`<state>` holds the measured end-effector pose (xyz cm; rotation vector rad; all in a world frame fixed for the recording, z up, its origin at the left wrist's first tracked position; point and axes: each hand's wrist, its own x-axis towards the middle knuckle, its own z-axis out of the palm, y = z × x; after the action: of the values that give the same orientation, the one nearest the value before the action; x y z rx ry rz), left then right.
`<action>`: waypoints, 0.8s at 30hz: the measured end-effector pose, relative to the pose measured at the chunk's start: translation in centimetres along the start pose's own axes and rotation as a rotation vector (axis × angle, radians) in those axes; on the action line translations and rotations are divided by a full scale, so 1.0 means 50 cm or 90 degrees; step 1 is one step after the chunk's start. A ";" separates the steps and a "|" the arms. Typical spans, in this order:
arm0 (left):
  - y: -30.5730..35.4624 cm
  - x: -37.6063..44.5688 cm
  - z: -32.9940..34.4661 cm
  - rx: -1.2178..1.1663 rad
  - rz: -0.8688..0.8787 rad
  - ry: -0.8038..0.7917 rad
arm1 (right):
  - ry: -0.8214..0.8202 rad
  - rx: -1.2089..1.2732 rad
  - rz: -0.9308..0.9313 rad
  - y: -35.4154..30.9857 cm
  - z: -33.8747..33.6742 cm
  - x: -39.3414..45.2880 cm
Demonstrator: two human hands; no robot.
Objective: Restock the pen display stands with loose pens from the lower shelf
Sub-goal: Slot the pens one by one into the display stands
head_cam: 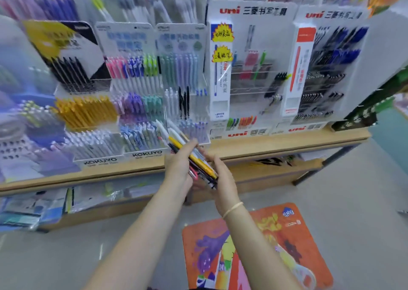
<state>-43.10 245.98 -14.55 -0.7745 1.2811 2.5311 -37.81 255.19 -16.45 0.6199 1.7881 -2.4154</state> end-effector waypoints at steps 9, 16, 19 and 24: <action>0.246 0.103 -0.180 -0.077 0.019 -0.063 | 0.099 -0.085 -0.108 0.014 0.404 0.057; 0.422 0.148 -0.363 0.237 0.021 -0.217 | -0.033 -0.146 -0.123 0.004 0.521 0.100; 0.454 0.165 -0.419 0.301 -0.020 -0.283 | -0.098 -0.262 -0.145 -0.012 0.561 0.127; 0.495 0.188 -0.462 0.263 -0.012 -0.235 | -0.156 -0.248 -0.109 -0.009 0.616 0.180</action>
<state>-52.55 212.15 -13.74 -0.2194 1.5646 2.1443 -54.67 228.26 -11.87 0.1330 2.1828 -2.0311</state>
